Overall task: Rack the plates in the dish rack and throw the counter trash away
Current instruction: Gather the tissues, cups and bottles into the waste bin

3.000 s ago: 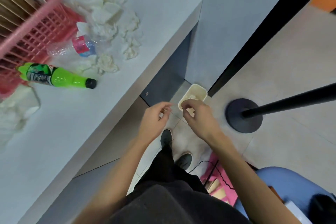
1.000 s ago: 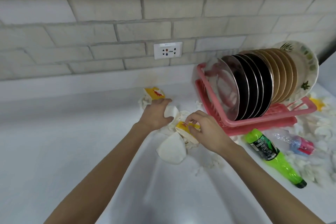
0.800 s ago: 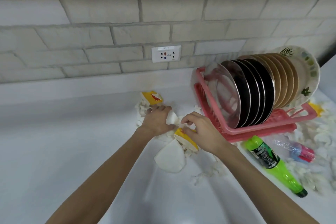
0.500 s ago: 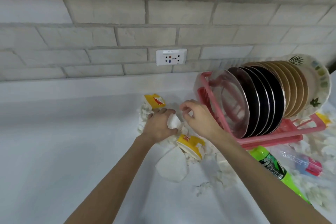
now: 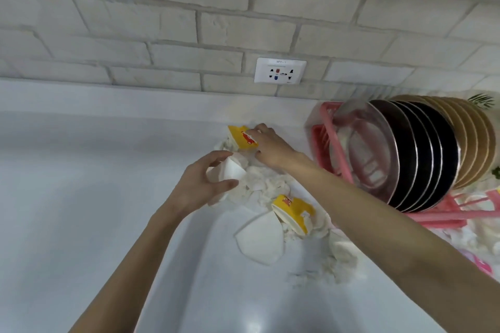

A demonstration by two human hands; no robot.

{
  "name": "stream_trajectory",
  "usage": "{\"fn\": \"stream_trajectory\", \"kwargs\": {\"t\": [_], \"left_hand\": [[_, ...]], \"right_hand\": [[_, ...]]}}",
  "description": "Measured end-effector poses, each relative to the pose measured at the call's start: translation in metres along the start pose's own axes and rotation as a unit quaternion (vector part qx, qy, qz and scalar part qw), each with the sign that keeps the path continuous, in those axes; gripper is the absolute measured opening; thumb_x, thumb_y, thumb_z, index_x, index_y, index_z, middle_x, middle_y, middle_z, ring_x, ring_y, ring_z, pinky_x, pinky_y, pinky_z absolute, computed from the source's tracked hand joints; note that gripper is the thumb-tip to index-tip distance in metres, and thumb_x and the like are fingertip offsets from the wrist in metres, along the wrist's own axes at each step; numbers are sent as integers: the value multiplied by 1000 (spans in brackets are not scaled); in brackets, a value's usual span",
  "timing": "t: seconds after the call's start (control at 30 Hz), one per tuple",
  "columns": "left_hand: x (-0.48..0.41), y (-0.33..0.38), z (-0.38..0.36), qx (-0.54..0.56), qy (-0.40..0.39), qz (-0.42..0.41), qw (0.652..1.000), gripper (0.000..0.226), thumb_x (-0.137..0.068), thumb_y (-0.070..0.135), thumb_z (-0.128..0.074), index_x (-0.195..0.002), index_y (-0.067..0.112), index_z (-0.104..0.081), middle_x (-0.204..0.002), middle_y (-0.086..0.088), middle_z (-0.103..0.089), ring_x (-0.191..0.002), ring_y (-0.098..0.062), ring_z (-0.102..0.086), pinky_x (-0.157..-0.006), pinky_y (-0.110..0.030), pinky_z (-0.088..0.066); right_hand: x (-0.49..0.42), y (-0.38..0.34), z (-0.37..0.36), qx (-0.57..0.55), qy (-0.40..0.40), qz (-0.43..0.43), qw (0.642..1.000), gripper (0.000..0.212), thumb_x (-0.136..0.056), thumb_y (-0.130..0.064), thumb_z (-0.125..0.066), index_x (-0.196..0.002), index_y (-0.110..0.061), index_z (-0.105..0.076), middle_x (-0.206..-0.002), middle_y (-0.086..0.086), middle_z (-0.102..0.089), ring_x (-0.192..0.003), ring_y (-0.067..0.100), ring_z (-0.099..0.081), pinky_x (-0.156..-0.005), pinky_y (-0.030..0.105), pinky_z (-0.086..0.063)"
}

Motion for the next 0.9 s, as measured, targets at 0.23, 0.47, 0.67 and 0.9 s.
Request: {"fn": "stream_trajectory", "kwargs": {"t": [0.23,0.47,0.67,0.9], "left_hand": [[4,-13,7,49,8,28,998,68,-58,51,-76,-123,38,-62,-114,21,-64,-107,2,-59,-86,-17,-44],[1,-20,7,58,9,40,998,53,-79,24,-82,-126,34,-60,-118,15,-63,-112,-3,-57,-82,-12,-40],[4,-17,4,92,3,50,995,59,-66,40,-75,-123,36,-62,-117,13,-64,-110,-1,-58,-81,-14,-43],[0,-13,-1,122,-11,43,992,52,-68,38,-72,-119,35,-63,-111,11,-66,-104,-6,-61,-82,-21,-48]], "right_hand": [[-31,2,-27,44,-15,2,999,52,-96,-39,-53,-140,-12,-43,-145,13,-34,-124,36,-41,-99,44,-42],[-37,1,-25,93,18,-4,996,41,-96,-36,-51,-128,-9,-53,-138,12,-43,-119,34,-45,-91,45,-47],[-36,9,-21,40,81,-16,996,37,-92,0,-43,-124,-7,-58,-133,11,-42,-119,31,-41,-91,44,-47],[11,-1,6,4,189,-12,982,27,-102,-20,-43,-117,-10,-63,-123,5,-52,-105,26,-52,-74,38,-49]]}}
Point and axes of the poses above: each hand's wrist, its own x-axis away from the middle knuckle, its own z-axis out of the back of the hand, y = z × x, the point moved 5 cm from there along -x, towards the middle knuckle
